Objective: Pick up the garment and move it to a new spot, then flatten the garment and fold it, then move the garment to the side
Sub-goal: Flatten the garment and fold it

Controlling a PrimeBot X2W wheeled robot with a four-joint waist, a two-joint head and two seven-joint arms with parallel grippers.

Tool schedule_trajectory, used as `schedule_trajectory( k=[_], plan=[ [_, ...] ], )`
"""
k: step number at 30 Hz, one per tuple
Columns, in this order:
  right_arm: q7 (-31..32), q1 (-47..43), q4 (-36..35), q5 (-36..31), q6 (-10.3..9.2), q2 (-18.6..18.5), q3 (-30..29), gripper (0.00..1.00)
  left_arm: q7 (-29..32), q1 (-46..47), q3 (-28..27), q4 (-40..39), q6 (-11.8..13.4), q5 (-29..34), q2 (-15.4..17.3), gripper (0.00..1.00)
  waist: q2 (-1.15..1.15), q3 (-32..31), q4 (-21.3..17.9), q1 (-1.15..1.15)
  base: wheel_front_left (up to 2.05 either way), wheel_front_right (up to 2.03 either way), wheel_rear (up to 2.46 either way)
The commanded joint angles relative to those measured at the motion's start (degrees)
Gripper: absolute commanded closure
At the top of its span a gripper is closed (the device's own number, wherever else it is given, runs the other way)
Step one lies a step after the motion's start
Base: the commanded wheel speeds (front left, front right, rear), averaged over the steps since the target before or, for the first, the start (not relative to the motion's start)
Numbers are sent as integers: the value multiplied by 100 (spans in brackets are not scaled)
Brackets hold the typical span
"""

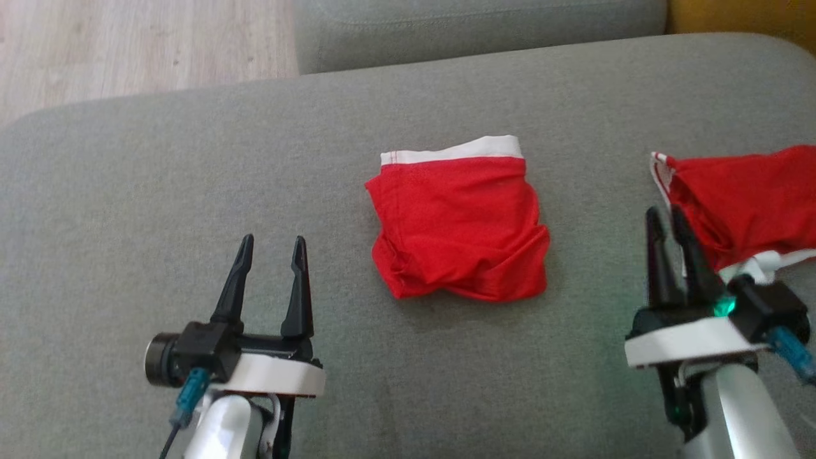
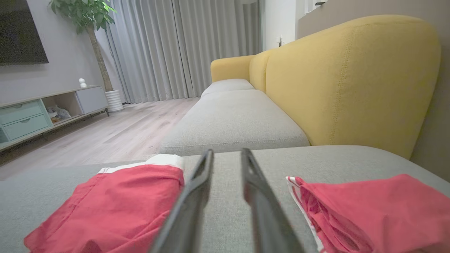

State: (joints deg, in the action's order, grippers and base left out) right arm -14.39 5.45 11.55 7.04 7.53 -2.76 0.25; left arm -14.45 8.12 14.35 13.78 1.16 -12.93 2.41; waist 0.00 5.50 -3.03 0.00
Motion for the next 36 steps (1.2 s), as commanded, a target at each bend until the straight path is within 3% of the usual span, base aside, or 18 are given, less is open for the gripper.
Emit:
schedule_trajectory(
  k=[1, 11, 19, 27, 31, 36],
  plan=[
    [-42, 367, -154, -26, -4, -13, 169, 100, -55, 319, -176, -193, -24, 78, 47, 0, 0, 106, 79, 0, 0, 0, 0],
    [295, 1583, 597, -179, -4, -12, 455, 100, -55, 753, 49, -163, -103, 160, 47, 0, 0, 936, 649, 0, 0, 0, 0],
    [391, 2432, 2189, -282, -4, -12, 735, 100, -55, 1054, 281, -123, -79, 93, 47, 0, 0, 1286, 1196, 0, 0, 0, 0],
    [132, 3055, 3612, -510, -4, -12, 622, 100, -55, 1023, 279, -124, -13, 59, 47, 0, 0, 1193, 1305, 0, 0, 0, 0],
    [6, 3162, 3675, -302, -4, -12, 883, 100, -55, 967, 248, -108, -1, 40, 47, 0, 0, 1091, 1264, 0, 0, 0, 0],
    [-52, 3084, 3266, 249, -4, -12, 1850, 100, -55, 886, 253, -90, -4, -3, 47, 0, 0, 918, 1183, 0, 0, 0, 0]
  ],
)
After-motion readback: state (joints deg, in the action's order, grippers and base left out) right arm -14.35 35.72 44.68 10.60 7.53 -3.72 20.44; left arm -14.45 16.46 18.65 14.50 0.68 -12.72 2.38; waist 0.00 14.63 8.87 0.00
